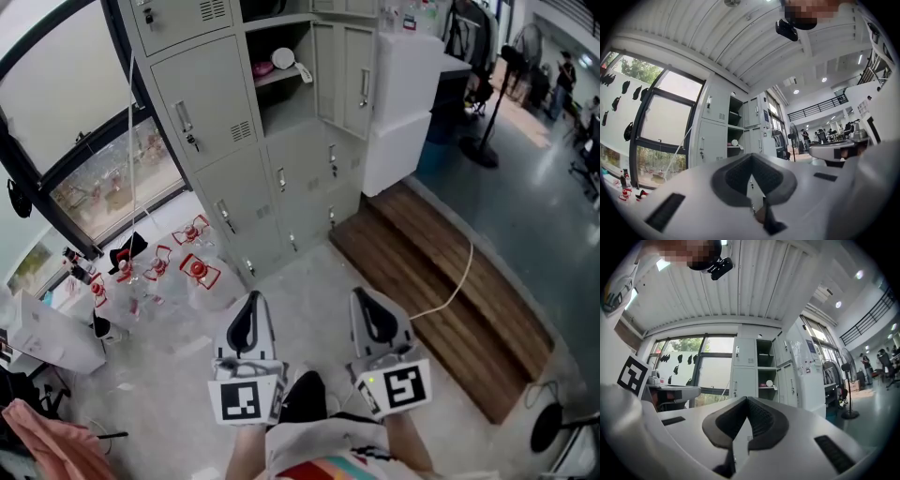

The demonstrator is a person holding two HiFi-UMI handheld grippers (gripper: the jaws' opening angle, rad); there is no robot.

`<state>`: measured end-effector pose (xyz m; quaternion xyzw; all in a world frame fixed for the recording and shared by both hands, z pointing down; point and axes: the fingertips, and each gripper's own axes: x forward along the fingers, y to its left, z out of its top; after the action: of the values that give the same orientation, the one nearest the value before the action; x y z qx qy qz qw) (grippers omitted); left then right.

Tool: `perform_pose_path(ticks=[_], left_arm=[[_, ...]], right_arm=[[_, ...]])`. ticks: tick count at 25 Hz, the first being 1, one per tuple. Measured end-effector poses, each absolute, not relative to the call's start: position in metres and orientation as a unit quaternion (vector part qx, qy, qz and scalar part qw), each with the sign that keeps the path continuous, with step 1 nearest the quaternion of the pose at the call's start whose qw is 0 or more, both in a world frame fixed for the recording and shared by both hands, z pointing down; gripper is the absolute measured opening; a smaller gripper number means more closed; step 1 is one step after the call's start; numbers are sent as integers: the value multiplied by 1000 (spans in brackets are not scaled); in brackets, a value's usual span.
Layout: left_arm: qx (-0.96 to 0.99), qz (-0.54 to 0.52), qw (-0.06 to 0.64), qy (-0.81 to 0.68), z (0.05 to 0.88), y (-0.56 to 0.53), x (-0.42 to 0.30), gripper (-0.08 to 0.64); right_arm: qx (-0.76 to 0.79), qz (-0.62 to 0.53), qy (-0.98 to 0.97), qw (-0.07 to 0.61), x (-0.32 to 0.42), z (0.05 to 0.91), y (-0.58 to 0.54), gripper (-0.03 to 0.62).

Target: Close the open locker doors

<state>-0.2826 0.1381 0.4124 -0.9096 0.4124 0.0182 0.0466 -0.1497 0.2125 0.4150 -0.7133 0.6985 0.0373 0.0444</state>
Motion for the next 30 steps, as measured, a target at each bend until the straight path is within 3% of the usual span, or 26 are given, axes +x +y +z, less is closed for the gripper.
perform_pose_path(ticks=[17, 30], left_arm=[[-922, 52, 55, 379, 405, 48, -198, 5], [-924, 66, 66, 370, 371, -102, -99, 5]], right_arm=[[-724, 92, 684, 11, -87, 409, 144, 6], [-717, 125, 686, 4, 7, 369, -19, 6]])
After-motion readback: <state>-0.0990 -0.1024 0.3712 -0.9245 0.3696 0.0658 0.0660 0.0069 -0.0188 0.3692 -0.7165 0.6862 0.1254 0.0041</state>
